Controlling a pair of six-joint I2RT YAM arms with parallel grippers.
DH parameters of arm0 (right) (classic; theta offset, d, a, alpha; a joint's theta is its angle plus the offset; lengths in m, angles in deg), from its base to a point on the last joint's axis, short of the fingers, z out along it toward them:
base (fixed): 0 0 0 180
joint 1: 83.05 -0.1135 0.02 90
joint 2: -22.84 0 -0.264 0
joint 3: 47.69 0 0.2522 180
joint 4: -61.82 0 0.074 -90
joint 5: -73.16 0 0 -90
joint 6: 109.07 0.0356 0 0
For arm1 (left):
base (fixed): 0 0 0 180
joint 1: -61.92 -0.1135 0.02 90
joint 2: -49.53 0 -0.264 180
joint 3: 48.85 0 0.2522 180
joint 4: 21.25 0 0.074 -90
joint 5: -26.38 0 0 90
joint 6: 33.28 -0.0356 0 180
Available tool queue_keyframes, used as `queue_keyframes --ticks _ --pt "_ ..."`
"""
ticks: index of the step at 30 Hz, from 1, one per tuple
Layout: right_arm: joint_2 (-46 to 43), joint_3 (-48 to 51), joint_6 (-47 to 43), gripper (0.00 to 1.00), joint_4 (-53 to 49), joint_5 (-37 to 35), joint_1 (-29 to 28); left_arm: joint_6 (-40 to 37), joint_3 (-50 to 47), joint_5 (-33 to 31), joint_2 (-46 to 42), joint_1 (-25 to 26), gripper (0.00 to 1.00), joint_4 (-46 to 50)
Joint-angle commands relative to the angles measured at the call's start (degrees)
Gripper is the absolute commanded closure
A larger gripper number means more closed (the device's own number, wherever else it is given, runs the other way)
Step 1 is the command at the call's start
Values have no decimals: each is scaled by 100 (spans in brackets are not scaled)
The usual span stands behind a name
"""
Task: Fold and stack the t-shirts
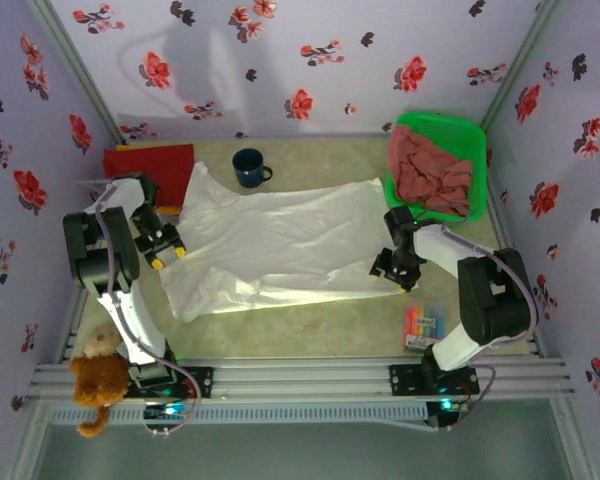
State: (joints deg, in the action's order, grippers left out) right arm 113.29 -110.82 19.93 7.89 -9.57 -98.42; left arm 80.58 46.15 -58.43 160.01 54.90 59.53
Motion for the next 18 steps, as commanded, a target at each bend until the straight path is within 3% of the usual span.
queue_keyframes --ticks 1,5,9,15,18 --pt "71 -91 -246 39 -368 -17 -9 69 150 -211 -797 161 47 700" --pt "29 -65 -270 39 -326 113 -9 309 -144 -280 -1459 700 46 1137" --pt "11 -62 -278 39 -294 125 -10 722 -886 -364 -2027 1511 51 1318" --pt "87 -38 -380 39 -274 345 -14 1434 -1763 -781 -2384 2687 51 1516" --pt "83 11 -405 39 -277 437 -9 1868 -1889 -1333 -2315 3216 48 1746"
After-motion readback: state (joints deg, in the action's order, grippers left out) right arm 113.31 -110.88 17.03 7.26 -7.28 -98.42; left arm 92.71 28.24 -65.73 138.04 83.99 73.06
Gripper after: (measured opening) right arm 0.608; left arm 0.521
